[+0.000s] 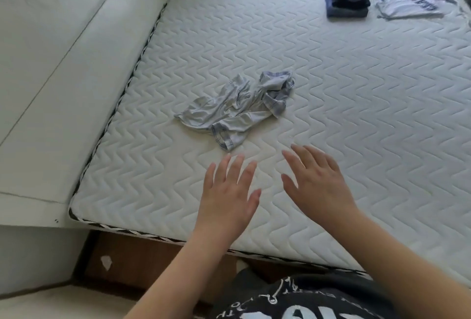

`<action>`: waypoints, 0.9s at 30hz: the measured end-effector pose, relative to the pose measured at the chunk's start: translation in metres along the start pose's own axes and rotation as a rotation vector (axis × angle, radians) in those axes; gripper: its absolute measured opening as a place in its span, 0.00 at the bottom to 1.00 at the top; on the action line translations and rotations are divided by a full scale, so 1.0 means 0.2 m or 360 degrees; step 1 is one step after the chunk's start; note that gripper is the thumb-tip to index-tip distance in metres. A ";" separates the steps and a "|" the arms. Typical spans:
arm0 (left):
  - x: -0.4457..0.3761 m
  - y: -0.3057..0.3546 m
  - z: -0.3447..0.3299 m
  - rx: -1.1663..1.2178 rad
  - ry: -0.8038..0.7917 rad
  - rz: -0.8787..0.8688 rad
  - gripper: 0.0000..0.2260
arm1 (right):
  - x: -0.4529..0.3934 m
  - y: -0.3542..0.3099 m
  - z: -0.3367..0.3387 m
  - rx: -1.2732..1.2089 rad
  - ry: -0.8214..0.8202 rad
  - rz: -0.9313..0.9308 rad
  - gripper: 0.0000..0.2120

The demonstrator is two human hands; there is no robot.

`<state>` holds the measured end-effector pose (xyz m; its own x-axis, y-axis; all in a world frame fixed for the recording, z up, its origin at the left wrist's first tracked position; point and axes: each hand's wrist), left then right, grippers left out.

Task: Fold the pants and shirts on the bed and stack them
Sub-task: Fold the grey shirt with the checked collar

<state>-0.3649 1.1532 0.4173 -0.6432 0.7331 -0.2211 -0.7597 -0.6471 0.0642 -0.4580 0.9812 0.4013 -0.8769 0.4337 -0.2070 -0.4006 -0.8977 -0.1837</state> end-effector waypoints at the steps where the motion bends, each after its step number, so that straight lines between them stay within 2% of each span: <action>1: 0.00 -0.05 0.00 0.0002 0.0005 -0.0016 0.24 | -0.01 -0.05 0.00 -0.0003 0.0029 -0.0012 0.24; 10: -0.07 -0.28 -0.06 -0.0014 0.0101 -0.0163 0.23 | -0.06 -0.20 -0.04 0.0011 -0.0053 -0.0088 0.26; 22: -0.20 -0.57 -0.10 -0.0094 -0.0102 0.0120 0.25 | -0.48 -0.34 -0.24 -0.0106 -0.0237 0.0085 0.29; 27: -0.31 -0.73 -0.17 -0.0034 -0.0073 0.0176 0.25 | -0.66 -0.42 -0.29 -0.0050 -0.0231 0.0081 0.29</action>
<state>-0.2113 1.1962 0.3892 -0.7272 0.6653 -0.1691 -0.6817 -0.7287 0.0648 -0.2933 1.0040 0.3876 -0.9261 0.3696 -0.0760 -0.3480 -0.9144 -0.2068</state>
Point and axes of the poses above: each hand's wrist, its own x-axis away from the middle knuckle, its own z-axis out of the back of the hand, y = z × x, and after that the axes turned 12 degrees about y, right-handed
